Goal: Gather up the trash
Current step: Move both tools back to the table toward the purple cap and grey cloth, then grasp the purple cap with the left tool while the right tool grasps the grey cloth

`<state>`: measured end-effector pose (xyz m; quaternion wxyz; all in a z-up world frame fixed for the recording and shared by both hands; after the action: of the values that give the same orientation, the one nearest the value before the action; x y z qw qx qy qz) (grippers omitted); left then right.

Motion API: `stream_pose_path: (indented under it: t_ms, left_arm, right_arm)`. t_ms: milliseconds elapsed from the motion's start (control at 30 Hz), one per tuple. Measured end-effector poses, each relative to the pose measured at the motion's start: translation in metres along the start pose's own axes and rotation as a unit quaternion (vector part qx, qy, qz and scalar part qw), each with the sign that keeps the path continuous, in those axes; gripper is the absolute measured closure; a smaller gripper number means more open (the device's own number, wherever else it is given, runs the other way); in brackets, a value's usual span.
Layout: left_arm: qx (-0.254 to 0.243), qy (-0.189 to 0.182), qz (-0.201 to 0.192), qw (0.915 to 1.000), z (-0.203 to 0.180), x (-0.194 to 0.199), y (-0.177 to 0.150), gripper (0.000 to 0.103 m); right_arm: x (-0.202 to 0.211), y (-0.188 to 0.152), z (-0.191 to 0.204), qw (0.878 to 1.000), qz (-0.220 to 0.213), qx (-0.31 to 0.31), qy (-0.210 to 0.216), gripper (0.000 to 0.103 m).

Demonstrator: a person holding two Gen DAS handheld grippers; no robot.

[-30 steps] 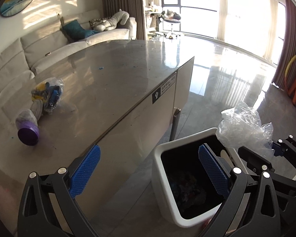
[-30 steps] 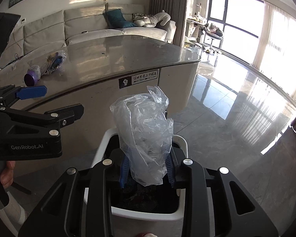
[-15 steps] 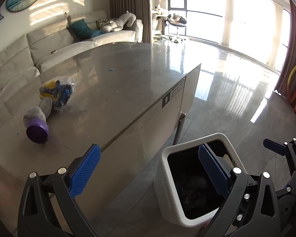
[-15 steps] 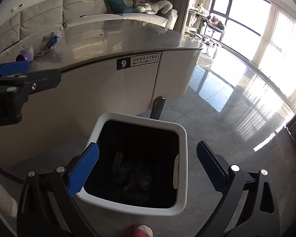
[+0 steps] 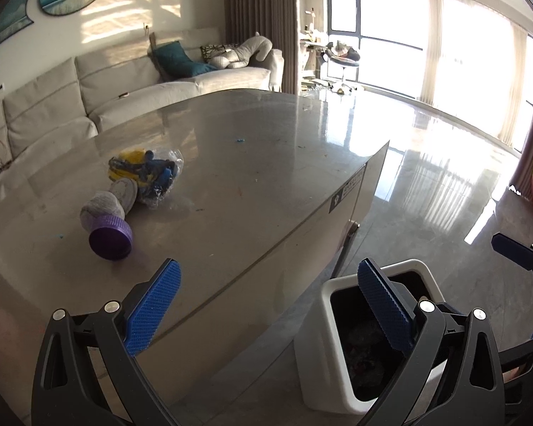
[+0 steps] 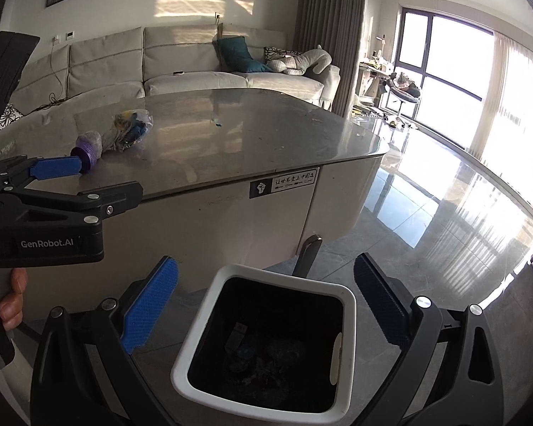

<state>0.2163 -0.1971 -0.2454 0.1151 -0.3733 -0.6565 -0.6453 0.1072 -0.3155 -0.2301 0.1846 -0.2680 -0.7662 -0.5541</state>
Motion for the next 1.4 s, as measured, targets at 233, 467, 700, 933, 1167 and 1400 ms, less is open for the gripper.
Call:
stream_pose_path:
  t_ms: [233, 467, 700, 933, 1167, 1400]
  left_arm:
    - [0.040, 0.052, -0.037, 0.9972, 0.051, 0.008, 0.029, 0.005]
    - [0.075, 0.101, -0.063, 0.9900, 0.102, 0.012, 0.051, 0.005]
    - [0.088, 0.142, -0.041, 0.9851, 0.140, -0.014, 0.050, 0.005]
    - [0.115, 0.140, -0.019, 0.9832, 0.159, -0.033, 0.047, 0.005]
    - [0.110, 0.148, 0.014, 0.9827, 0.164, -0.058, 0.042, 0.005]
    - [0.100, 0.120, 0.044, 0.9868, 0.155, -0.075, 0.036, 0.058]
  right_arm:
    - [-0.009, 0.032, 0.024, 0.999, -0.022, 0.038, 0.019, 0.004]
    - [-0.014, 0.066, 0.037, 0.997, -0.056, 0.050, 0.033, 0.004]
    - [-0.026, 0.105, 0.045, 0.994, -0.084, 0.052, 0.040, 0.004]
    - [-0.042, 0.126, 0.061, 0.993, -0.093, 0.050, 0.060, 0.004]
    - [-0.058, 0.132, 0.071, 0.992, -0.088, 0.038, 0.080, 0.004]
    - [-0.064, 0.132, 0.078, 0.992, -0.084, 0.037, 0.089, 0.004]
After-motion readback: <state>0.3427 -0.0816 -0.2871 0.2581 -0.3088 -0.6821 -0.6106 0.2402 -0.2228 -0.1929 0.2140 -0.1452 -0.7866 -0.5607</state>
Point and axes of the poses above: each gripper's, at about its wrist camera, not at the fingertips, and x roughly against the way its jaws point, z to its left, y to its top, the point moved 9 cm from there along -x, roughly the way its jaws point, and after that the axes turned 13 degrees about x, right-handed, at the moved point
